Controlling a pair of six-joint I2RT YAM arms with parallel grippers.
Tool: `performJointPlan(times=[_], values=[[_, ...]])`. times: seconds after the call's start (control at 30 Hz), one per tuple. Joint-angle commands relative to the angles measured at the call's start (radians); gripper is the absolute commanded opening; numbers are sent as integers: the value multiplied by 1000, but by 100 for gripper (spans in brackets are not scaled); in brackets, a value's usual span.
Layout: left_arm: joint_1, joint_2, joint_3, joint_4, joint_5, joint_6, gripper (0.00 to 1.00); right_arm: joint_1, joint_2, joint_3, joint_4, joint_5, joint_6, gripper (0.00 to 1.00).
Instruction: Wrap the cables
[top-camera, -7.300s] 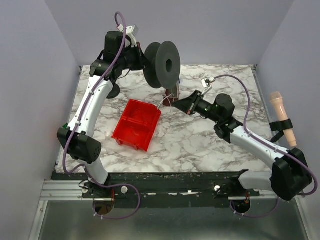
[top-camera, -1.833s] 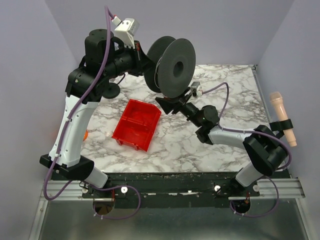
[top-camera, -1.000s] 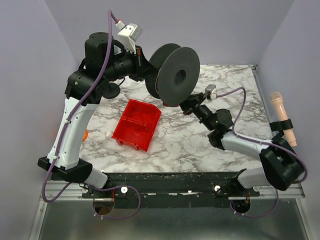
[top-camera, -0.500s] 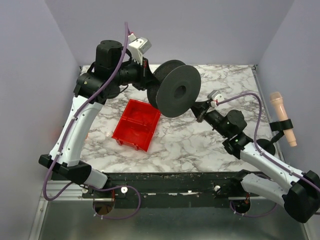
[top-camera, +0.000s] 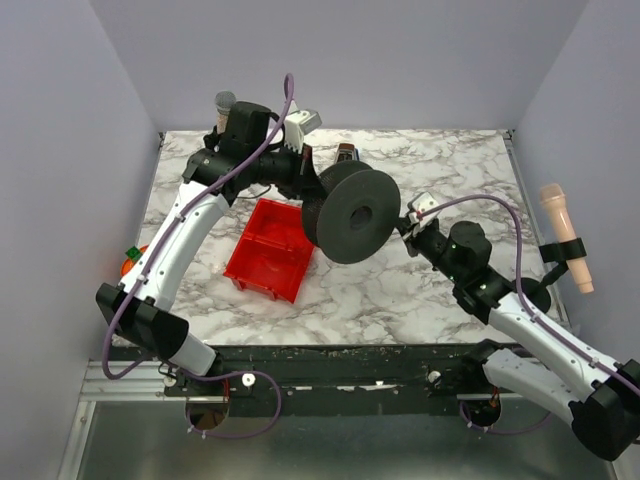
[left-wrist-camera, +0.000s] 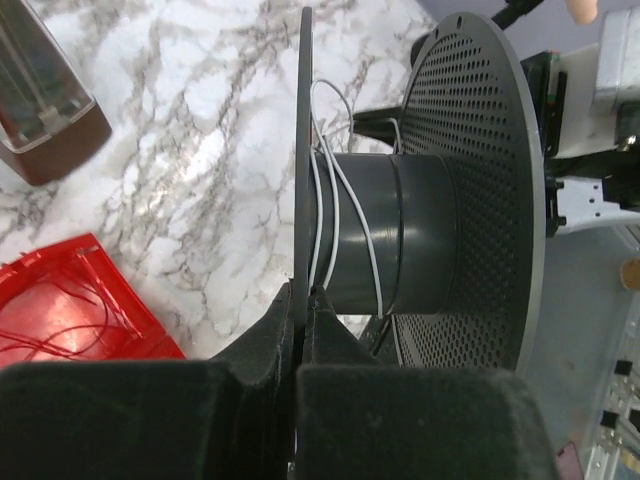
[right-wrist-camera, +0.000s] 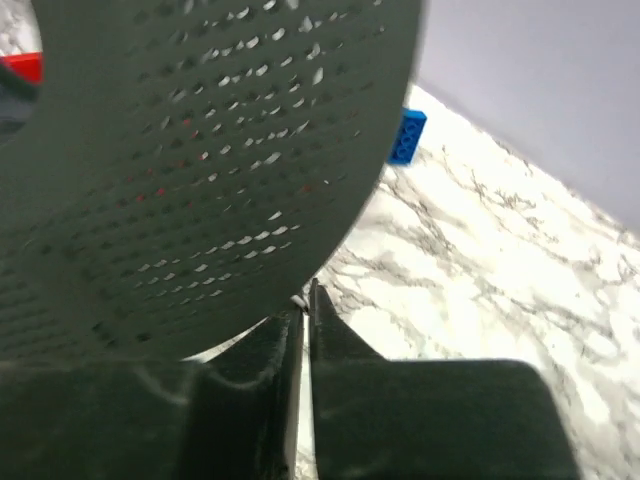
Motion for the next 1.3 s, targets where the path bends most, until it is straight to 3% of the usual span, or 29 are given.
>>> performJointPlan(times=[0.0,0.1,0.33,0.57,0.67,0.8,1.07,1.27], values=[[-8,24,-93,106,136,-45,0,7,-5,-29,41,34,-20,19],[1,32,-180,199,143,-131,0,6,23,-47,24,72,46,29],[19,156,-299,341,225,-271,0,6,-14,-99,-37,205,178,38],[4,300,-339,493,285,-350,0,-30,83,-47,-147,280,244,36],[6,333,-348,557,297,-390,0,-106,83,6,-291,314,400,36],[12,349,-337,657,314,-485,0,-220,-35,2,-350,169,554,47],[68,351,-235,783,323,-677,0,-280,-104,28,-424,-58,769,70],[79,291,-138,726,314,-697,0,-366,-213,-84,-371,-86,1069,73]])
